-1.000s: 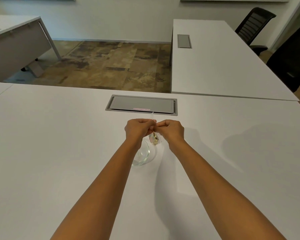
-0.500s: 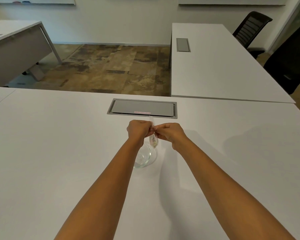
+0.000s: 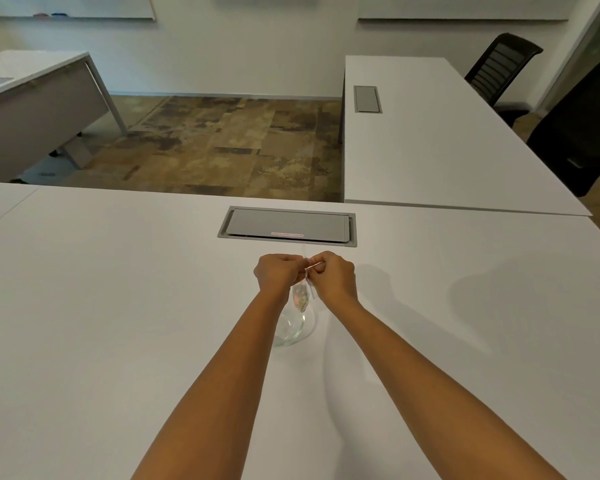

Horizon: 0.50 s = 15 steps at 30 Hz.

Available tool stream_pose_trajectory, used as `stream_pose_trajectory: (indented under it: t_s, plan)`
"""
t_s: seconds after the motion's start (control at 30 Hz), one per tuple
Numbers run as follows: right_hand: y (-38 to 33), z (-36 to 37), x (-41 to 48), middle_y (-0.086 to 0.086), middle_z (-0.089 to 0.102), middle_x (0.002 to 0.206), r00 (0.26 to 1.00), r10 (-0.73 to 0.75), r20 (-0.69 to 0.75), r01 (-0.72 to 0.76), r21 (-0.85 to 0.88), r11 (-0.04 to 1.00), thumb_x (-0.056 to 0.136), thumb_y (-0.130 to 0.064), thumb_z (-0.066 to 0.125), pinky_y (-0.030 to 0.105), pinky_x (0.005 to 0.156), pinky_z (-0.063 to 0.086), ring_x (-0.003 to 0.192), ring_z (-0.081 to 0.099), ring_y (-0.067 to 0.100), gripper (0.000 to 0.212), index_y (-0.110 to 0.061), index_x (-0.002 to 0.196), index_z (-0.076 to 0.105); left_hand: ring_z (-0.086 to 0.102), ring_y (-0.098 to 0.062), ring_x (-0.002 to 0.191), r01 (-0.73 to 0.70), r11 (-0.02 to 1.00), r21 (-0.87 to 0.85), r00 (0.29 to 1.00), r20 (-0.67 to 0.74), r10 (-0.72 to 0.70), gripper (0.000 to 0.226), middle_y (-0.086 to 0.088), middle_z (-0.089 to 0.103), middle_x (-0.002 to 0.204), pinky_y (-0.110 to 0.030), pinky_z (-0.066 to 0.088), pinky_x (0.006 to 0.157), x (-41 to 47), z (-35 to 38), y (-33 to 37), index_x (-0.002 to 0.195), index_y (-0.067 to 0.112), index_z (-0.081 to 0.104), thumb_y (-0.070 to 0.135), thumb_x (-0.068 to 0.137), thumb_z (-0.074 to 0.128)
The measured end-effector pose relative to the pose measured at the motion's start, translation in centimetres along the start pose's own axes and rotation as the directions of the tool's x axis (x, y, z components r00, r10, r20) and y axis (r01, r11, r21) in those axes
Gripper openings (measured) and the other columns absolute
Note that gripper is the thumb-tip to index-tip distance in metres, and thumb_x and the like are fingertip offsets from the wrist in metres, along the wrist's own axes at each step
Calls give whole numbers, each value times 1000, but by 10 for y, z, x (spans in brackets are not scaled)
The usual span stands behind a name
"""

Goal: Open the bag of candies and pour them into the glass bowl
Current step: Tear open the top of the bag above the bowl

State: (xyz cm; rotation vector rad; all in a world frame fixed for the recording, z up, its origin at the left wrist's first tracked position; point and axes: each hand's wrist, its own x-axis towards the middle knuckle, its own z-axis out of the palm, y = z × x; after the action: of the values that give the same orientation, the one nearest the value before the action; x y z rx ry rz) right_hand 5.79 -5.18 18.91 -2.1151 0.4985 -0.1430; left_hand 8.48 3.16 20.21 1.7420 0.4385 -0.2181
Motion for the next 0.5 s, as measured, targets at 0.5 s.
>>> stream_pose_trajectory:
  t_s: [0.5]
  plan:
    - [-3,5,25,16,72,103,999,27,-21,-26,44,999,82,-11,67,35,86,56,90,69,29,21,-5,102,70,73,-30,82,-99,973,209,994,-31,108,14,-20,75,94,-37,58,85,25,9,3,90,-1,75,5,78,71]
